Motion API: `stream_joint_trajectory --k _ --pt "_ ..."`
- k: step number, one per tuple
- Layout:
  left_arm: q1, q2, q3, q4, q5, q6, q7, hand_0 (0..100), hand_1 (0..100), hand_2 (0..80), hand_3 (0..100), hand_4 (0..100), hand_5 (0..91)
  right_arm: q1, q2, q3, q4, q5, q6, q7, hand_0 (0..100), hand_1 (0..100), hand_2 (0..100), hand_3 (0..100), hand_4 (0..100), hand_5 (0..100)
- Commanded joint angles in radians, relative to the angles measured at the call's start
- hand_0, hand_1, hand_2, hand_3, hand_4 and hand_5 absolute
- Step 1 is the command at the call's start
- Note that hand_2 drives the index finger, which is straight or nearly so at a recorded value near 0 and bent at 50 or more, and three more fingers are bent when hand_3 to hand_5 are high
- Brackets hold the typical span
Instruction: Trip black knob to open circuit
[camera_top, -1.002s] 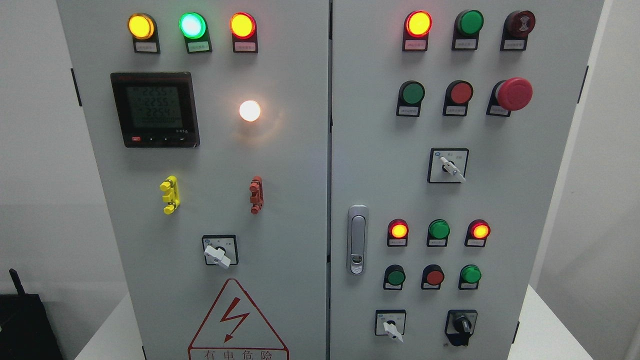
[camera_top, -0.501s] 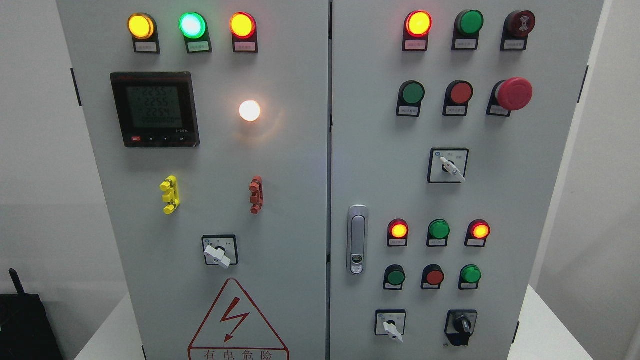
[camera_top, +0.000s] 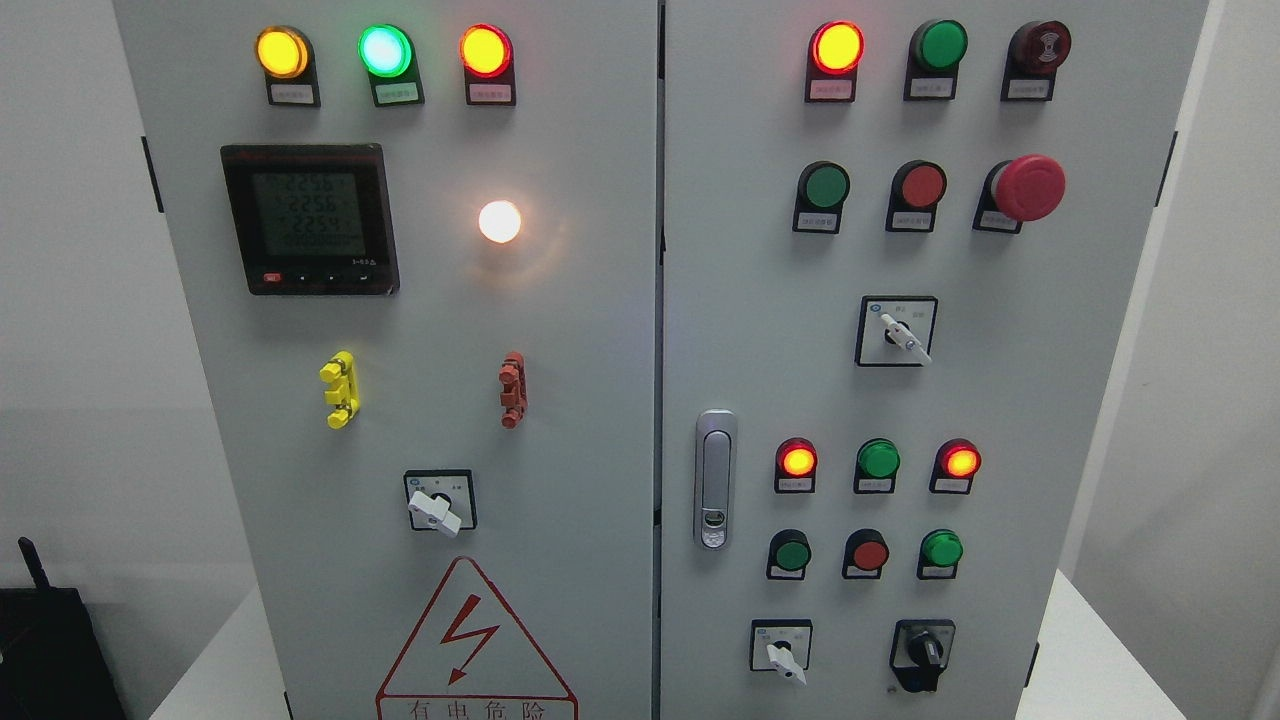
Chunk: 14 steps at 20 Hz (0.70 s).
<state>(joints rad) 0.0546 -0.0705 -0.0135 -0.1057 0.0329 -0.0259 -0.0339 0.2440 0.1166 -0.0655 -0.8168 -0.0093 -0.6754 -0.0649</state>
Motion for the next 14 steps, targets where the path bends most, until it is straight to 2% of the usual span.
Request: stream_joint_trajectory --k 1,6,11,14 --pt "-0.002 -0.002 0.001 0.000 0.002 -0.003 0.000 12 39 0.0 0 0 0.0 0.015 0.002 0.013 -0.074 0.000 -0.009 -0.021 0 21 0 85 73 71" --pt "-0.002 -0.002 0.001 0.000 0.002 -0.002 0.000 12 39 0.0 0 0 0.0 0.024 0.002 0.030 -0.166 -0.003 -0.009 -0.061 0 22 0 88 75 74" --pt "-0.004 -0.002 0.001 0.000 0.002 -0.003 0.000 12 39 0.0 0 0 0.0 0.024 0.002 0.042 -0.214 -0.003 -0.010 -0.096 0 22 0 95 81 82" --pt "-0.002 -0.002 0.001 0.000 0.002 -0.003 0.000 12 39 0.0 0 0 0.0 0.021 0.002 0.053 -0.248 -0.003 -0.015 -0.140 0 23 0 100 86 89"
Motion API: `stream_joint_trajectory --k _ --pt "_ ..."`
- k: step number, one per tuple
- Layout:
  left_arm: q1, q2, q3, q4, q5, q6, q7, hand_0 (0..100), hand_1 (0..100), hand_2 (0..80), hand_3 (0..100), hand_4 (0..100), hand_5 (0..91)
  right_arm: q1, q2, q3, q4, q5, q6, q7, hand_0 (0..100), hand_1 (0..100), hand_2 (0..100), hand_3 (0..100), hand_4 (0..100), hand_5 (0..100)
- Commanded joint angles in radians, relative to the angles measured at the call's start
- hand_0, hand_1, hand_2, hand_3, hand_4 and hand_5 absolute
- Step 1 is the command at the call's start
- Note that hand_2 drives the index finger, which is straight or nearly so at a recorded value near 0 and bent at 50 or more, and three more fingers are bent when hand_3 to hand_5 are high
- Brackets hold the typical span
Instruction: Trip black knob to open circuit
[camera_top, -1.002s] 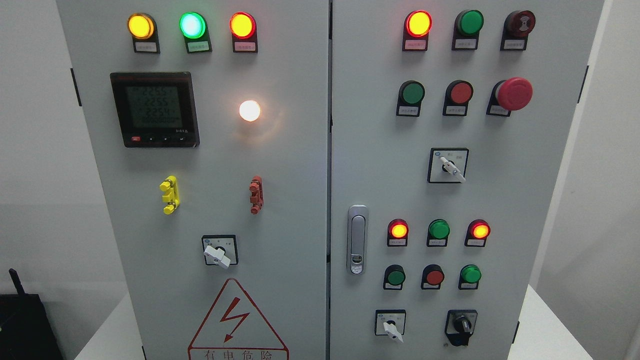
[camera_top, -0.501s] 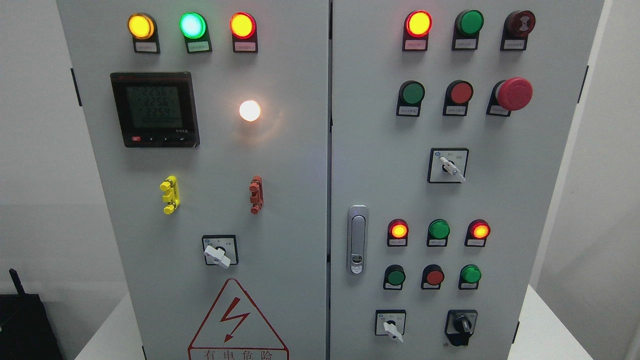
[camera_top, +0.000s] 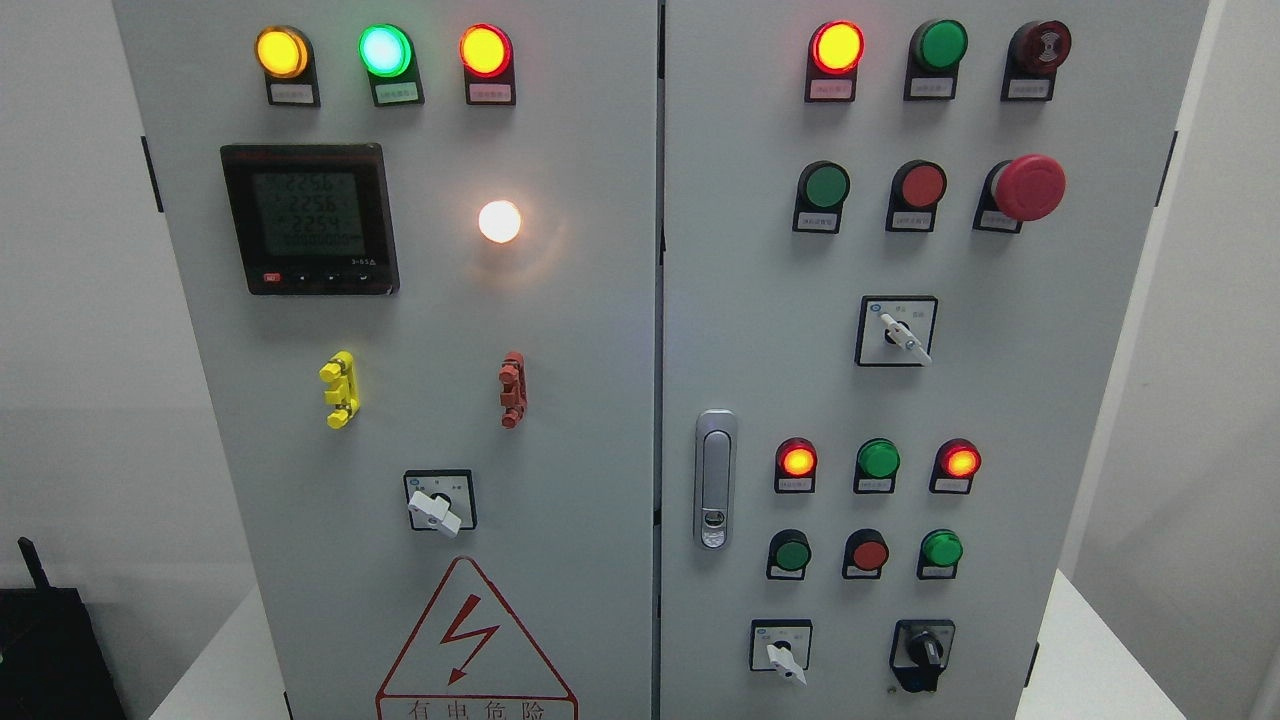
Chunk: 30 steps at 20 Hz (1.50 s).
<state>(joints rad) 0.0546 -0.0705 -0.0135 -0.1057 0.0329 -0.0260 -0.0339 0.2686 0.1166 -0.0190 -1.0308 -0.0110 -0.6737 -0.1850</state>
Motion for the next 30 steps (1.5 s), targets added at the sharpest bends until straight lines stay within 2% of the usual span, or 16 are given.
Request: stream_joint_trajectory --k 1,5,10,16,21,27,30 --pt "-0.002 -0.002 0.001 0.000 0.002 -0.003 0.000 12 39 0.0 0 0 0.0 -0.003 0.000 0.008 -0.046 -0.001 -0.020 -0.034 0 23 1 100 88 92" --pt "-0.002 -0.002 0.001 0.000 0.002 -0.003 0.000 12 39 0.0 0 0 0.0 -0.006 0.000 0.024 -0.087 -0.001 -0.023 -0.086 0 24 7 100 96 98" --pt "-0.002 -0.002 0.001 0.000 0.002 -0.003 0.000 12 39 0.0 0 0 0.0 -0.002 0.001 0.039 -0.155 0.002 -0.024 -0.091 0 24 7 100 98 100" --pt "-0.002 -0.002 0.001 0.000 0.002 -0.003 0.000 12 39 0.0 0 0 0.0 0.024 0.002 0.068 -0.262 0.003 -0.009 -0.088 0 24 0 100 100 100" --pt "-0.002 -0.002 0.001 0.000 0.002 -0.003 0.000 12 39 0.0 0 0 0.0 0.064 -0.002 0.088 -0.362 0.003 0.035 -0.076 0 20 0 100 100 100" --pt "-0.002 -0.002 0.001 0.000 0.002 -0.003 0.000 12 39 0.0 0 0 0.0 0.064 -0.005 0.094 -0.440 0.000 0.074 -0.071 0 14 0 100 100 100" --pt "-0.004 -0.002 0.001 0.000 0.002 -0.003 0.000 12 39 0.0 0 0 0.0 0.061 -0.005 0.093 -0.479 0.000 0.106 -0.028 0 12 0 100 100 100"
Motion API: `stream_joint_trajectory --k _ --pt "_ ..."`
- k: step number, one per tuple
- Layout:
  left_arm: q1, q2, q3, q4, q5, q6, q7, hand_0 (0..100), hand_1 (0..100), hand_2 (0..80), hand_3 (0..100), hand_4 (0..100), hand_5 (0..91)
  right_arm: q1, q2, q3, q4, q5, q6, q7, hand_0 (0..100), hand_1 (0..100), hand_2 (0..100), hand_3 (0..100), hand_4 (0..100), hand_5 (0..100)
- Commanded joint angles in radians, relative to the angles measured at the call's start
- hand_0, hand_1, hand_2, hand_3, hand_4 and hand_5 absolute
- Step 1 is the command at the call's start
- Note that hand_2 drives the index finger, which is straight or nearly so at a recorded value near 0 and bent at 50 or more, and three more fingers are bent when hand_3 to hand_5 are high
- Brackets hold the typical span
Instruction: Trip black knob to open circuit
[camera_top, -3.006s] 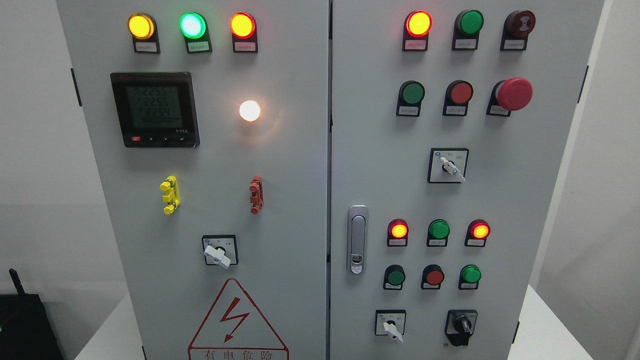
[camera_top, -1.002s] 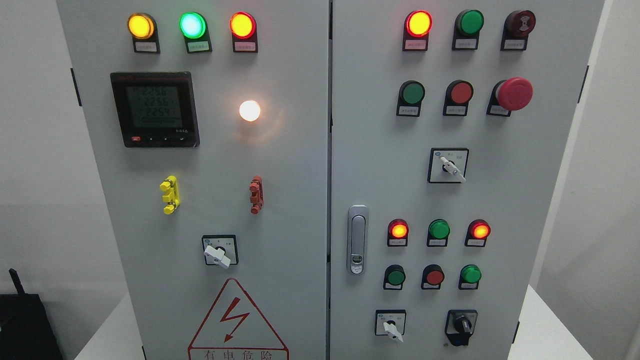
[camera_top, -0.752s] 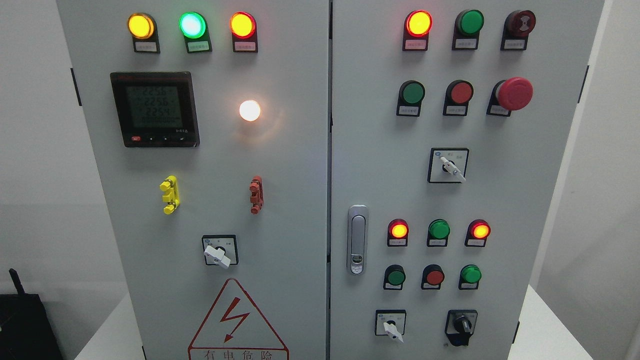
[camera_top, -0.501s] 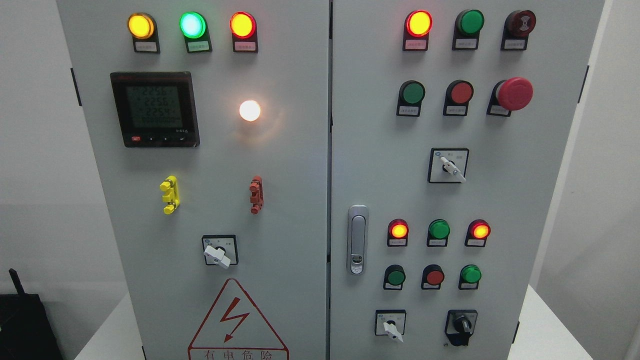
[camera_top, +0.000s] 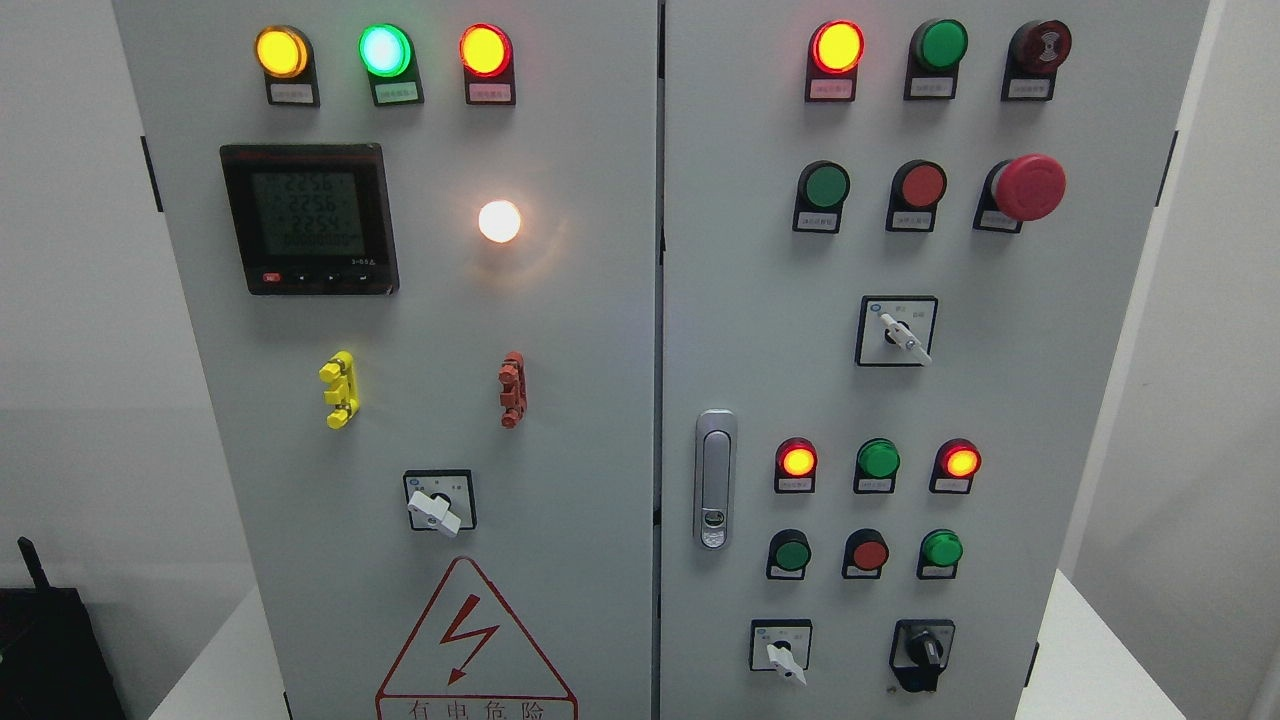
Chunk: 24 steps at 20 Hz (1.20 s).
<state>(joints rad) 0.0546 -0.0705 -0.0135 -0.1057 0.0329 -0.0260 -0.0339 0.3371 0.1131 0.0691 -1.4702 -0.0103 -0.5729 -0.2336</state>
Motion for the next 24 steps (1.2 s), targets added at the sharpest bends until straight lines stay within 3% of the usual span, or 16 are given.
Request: stream_joint_trajectory --k 1,7,13,24 --pt "-0.003 -0.002 0.001 0.000 0.002 -0.002 0.000 12 39 0.0 0 0 0.0 -0.010 -0.003 0.002 -0.050 0.000 0.016 0.022 0 11 0 100 100 100" --pt "-0.004 -0.002 0.001 0.000 0.002 -0.003 0.000 12 39 0.0 0 0 0.0 -0.041 -0.006 -0.002 -0.062 -0.002 0.034 0.023 0 11 0 100 100 100" --pt "-0.003 -0.002 0.001 0.000 0.002 -0.003 0.000 12 39 0.0 0 0 0.0 -0.092 -0.006 -0.011 -0.108 -0.003 0.114 0.025 0 12 0 100 100 100" --pt "-0.004 -0.002 0.001 0.000 0.002 -0.003 0.000 12 39 0.0 0 0 0.0 -0.156 -0.030 -0.037 -0.159 -0.022 0.191 0.027 0 14 0 100 100 100"
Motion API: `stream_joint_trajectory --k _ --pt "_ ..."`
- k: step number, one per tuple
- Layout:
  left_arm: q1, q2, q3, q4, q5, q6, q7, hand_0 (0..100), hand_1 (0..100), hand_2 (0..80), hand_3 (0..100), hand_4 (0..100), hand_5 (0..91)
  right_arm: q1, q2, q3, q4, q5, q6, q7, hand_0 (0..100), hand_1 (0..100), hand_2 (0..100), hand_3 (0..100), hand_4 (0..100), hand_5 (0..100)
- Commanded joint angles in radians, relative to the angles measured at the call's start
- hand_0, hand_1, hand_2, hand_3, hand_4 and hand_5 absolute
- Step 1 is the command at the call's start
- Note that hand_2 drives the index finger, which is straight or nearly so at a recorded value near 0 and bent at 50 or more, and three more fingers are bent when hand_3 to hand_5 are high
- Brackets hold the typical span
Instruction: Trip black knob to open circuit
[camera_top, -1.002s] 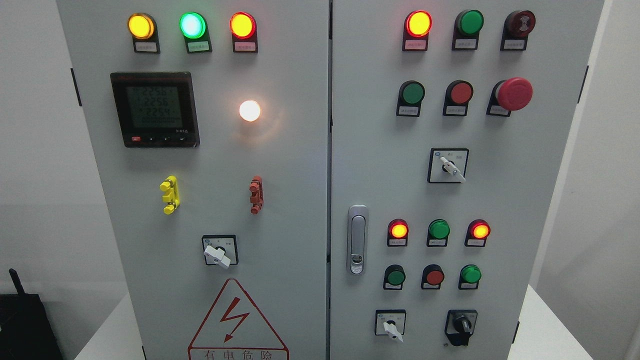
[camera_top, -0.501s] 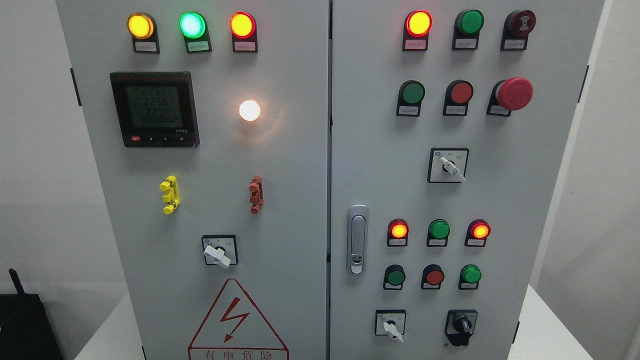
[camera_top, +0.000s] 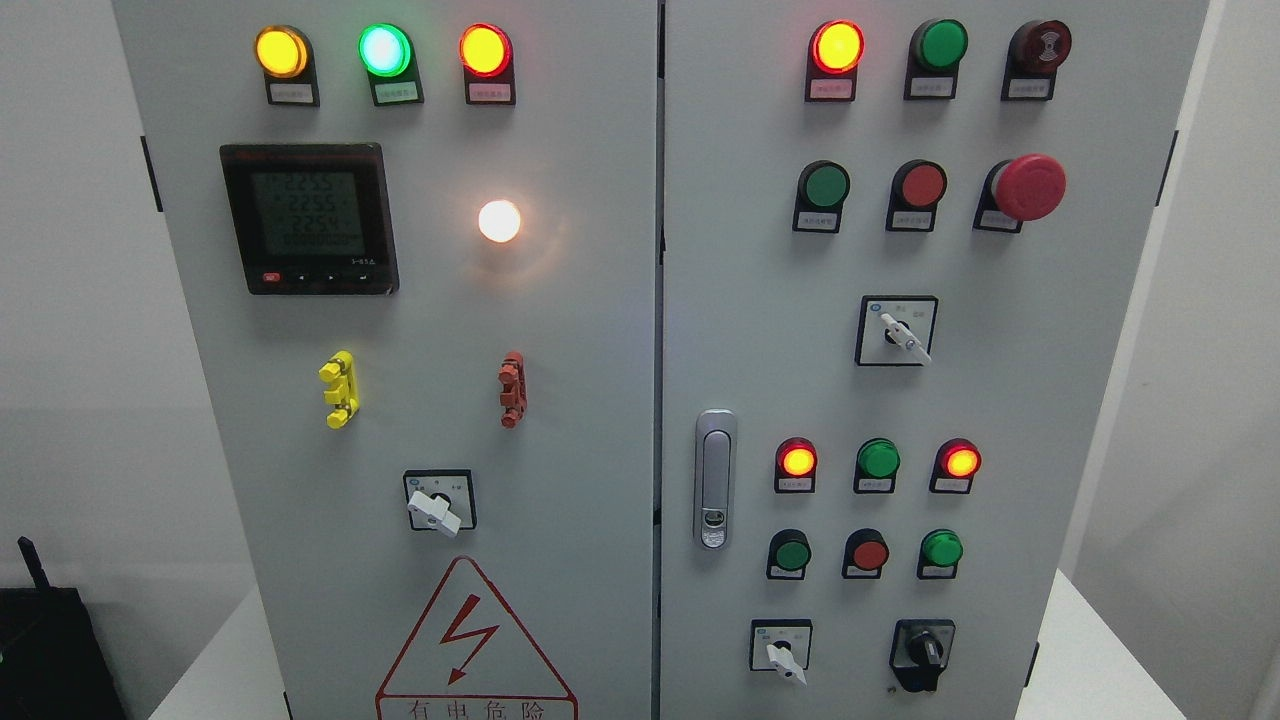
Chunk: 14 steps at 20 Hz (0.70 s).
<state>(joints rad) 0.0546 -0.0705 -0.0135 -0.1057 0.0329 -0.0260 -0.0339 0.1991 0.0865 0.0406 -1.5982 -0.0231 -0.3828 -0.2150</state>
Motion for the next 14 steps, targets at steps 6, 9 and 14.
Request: stream_joint_trajectory --k 6,9,14 --pt "-0.002 -0.002 0.001 0.000 0.002 -0.003 0.000 12 39 0.0 0 0 0.0 -0.043 -0.014 -0.013 -0.049 -0.020 0.030 0.020 0 15 0 100 100 100" --pt "-0.002 -0.002 0.001 0.000 0.002 -0.003 0.000 12 39 0.0 0 0 0.0 -0.056 -0.020 -0.013 -0.062 -0.020 0.044 0.020 0 16 0 100 100 100" --pt "-0.004 -0.002 0.001 0.000 0.002 -0.003 0.000 12 39 0.0 0 0 0.0 -0.085 -0.028 -0.013 -0.062 -0.020 0.065 0.020 0 17 0 100 100 100"
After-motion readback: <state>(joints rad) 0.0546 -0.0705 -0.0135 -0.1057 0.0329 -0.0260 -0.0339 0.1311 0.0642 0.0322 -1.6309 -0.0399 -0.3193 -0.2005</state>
